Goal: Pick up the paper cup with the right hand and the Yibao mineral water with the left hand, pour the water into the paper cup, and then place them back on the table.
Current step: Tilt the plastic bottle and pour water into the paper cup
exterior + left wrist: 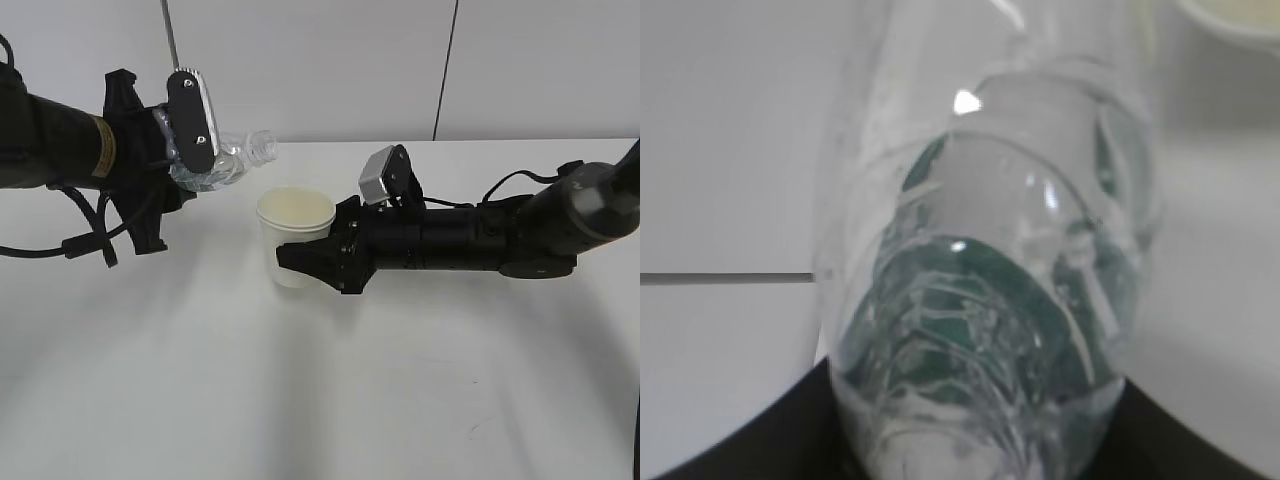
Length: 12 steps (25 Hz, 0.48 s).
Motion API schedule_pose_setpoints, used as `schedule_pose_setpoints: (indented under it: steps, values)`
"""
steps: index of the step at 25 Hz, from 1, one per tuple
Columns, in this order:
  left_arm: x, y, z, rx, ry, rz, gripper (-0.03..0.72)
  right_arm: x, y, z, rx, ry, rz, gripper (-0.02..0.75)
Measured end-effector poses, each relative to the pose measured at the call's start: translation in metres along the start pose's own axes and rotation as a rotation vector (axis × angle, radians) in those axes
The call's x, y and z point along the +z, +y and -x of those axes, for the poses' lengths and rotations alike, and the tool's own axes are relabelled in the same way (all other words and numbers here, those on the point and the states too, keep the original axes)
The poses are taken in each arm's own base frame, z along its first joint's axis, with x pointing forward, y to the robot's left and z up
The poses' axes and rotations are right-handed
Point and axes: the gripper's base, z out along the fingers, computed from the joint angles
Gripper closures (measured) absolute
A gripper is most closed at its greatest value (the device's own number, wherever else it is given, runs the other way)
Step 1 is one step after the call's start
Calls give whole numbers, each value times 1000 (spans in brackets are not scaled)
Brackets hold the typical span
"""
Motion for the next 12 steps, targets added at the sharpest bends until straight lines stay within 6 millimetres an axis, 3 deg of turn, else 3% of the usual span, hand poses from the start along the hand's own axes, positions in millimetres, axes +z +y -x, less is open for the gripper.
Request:
schedule_pose_setpoints:
  steps: [12]
  values:
    - [-1, -2, 1, 123, 37, 6, 338, 1, -3, 2, 2, 14, -11, 217]
